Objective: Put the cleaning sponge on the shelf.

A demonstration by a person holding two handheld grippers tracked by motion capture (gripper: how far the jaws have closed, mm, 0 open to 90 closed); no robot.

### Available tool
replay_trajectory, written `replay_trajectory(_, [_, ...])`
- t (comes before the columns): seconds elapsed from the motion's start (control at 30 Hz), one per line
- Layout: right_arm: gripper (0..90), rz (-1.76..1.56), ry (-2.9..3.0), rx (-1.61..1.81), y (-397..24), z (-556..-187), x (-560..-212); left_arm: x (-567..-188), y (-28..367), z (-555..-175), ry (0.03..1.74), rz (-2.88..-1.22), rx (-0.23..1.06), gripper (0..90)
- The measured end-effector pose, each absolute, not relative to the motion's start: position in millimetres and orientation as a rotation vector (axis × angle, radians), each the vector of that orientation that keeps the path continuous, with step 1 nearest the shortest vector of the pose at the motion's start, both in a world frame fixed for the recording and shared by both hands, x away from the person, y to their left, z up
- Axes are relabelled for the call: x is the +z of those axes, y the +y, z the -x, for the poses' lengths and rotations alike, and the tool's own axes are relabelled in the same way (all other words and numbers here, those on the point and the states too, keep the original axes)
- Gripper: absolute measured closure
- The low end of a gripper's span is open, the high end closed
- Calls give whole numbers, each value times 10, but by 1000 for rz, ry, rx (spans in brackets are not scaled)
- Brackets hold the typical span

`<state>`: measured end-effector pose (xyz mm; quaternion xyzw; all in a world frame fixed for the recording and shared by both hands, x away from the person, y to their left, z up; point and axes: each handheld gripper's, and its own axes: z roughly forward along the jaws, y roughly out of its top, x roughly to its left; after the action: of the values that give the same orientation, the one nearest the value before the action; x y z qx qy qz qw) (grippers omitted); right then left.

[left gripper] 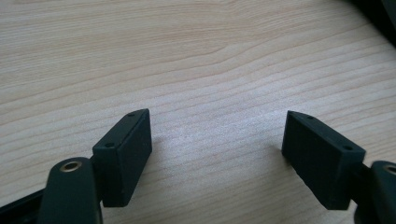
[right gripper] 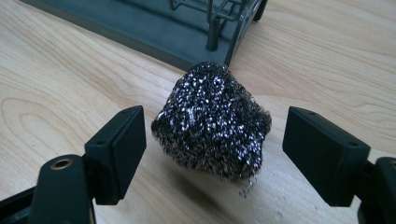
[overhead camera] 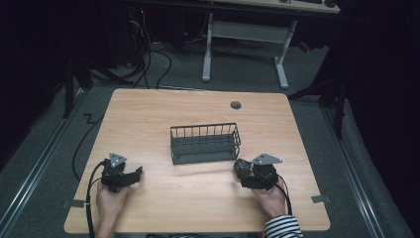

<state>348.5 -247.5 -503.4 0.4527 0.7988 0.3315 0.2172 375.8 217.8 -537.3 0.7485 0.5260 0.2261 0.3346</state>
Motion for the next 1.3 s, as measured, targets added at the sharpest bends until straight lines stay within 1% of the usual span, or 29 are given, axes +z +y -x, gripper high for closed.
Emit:
replay_trajectory(0.13, [243, -1261, 2223, 910, -2466, -3541, -5078, -5373, 2178, -3758, 1373, -1953, 590, 248])
replay_trajectory(0.3, [331, -1260, 2243, 894, -2445, -3578, -5138, -5374, 2178, -3759, 1373, -1953, 590, 247])
replay_trajectory(0.47, [378, -1242, 2255, 911, -2429, -3542, -5119, -5374, 2175, -3759, 1374, -1950, 591, 247])
replay_trajectory(0.87, [391, -1196, 2221, 1023, -2448, -3386, -4934, -5375, 2174, -3759, 1374, -1951, 591, 246])
replay_trajectory(1.3, [398, -1151, 2255, 1108, -2392, -3310, -4690, -5375, 2174, -3759, 1374, -1951, 592, 245])
